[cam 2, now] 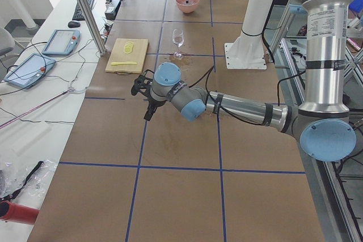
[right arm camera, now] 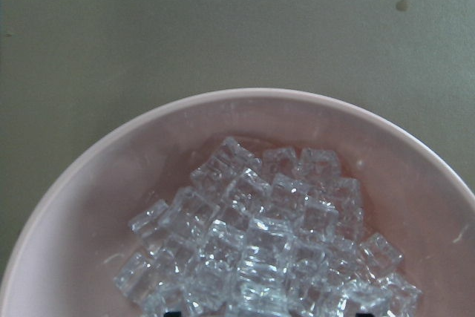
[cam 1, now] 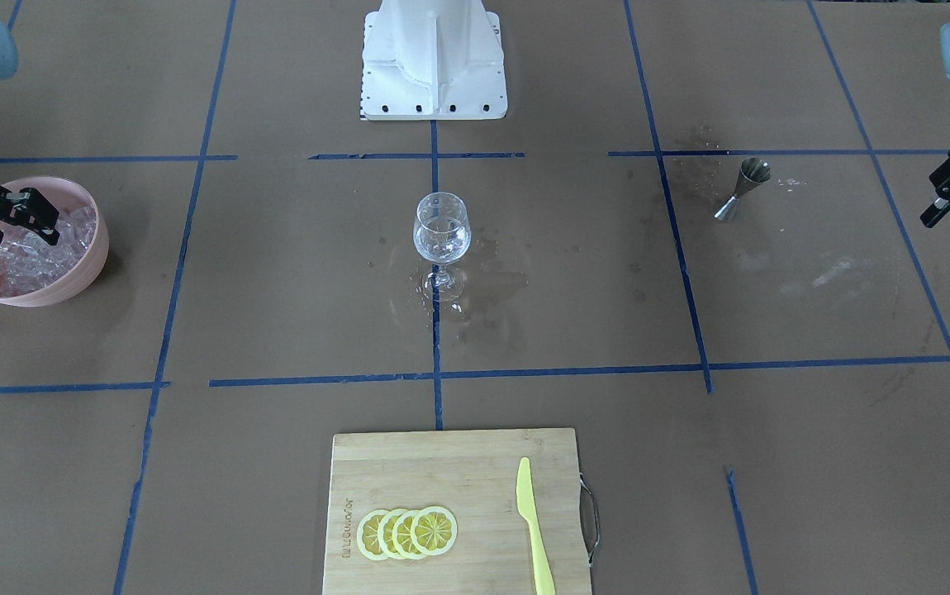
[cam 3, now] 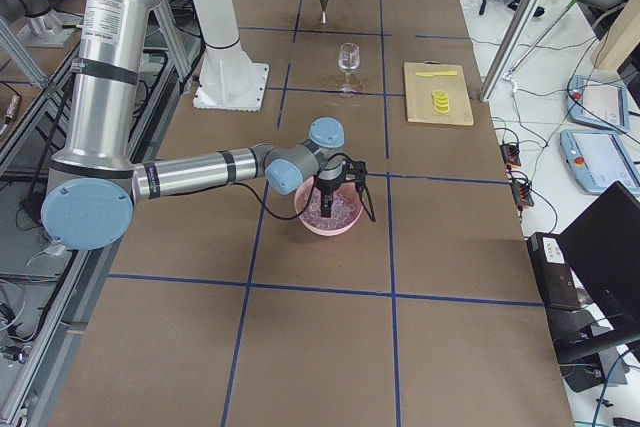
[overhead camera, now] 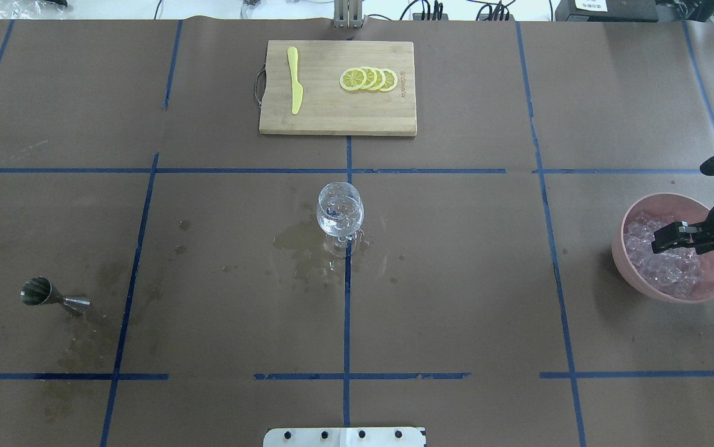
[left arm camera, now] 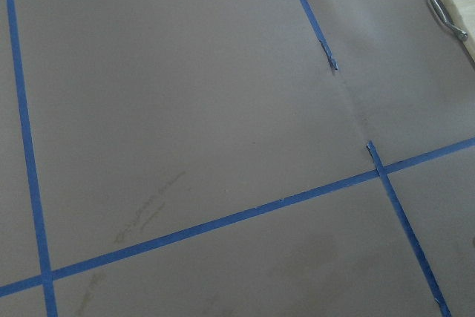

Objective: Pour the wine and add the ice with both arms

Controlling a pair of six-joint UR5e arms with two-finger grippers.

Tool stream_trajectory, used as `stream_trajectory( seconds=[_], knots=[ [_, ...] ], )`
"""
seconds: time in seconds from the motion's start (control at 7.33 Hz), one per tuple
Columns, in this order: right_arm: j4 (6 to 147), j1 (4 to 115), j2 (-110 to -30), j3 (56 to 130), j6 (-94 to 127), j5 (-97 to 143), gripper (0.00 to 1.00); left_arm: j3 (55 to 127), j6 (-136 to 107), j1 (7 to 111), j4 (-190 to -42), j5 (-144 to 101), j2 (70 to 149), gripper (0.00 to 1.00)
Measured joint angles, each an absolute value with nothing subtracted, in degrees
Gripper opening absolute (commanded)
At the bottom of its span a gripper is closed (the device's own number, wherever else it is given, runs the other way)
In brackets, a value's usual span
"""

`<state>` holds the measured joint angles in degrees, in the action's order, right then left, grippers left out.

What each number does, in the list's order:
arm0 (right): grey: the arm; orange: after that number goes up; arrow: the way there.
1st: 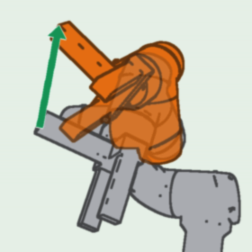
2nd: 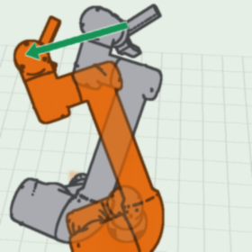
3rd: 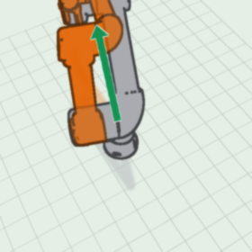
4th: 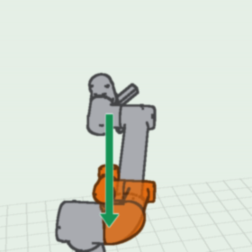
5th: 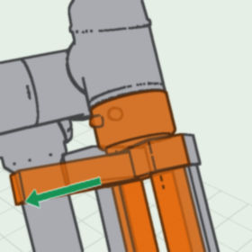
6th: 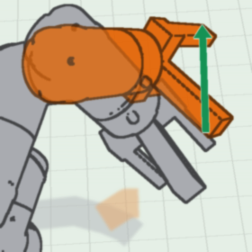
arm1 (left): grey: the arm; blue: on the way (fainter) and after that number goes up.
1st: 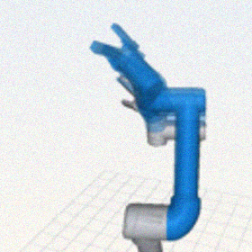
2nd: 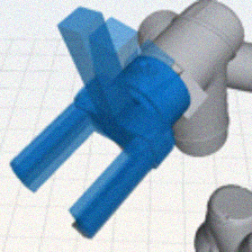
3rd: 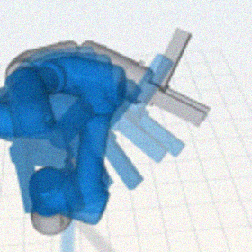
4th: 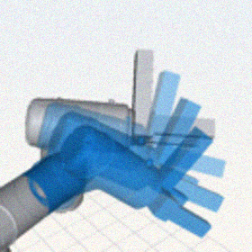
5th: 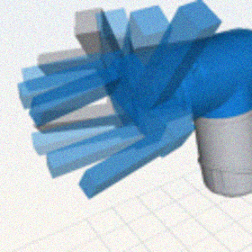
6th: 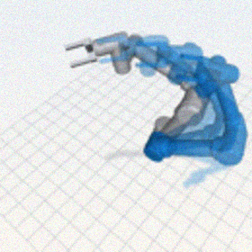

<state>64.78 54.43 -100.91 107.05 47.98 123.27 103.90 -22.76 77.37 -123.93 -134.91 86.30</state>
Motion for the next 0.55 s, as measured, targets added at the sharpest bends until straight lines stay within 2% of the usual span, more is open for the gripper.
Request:
stream_trajectory(
  seconds=[0.14, 0.55],
  knots=[
    [64.78, 54.41, -100.90, 106.94, 47.97, 123.25, 0.00, 104.07, -22.76, 77.41, -123.92, -134.91, 86.21, 1.00],
    [64.77, 54.40, -100.83, 106.91, 47.88, 123.40, 0.00, 104.28, -22.76, 77.58, -123.93, -134.91, 86.01, 1.00]
  ],
)
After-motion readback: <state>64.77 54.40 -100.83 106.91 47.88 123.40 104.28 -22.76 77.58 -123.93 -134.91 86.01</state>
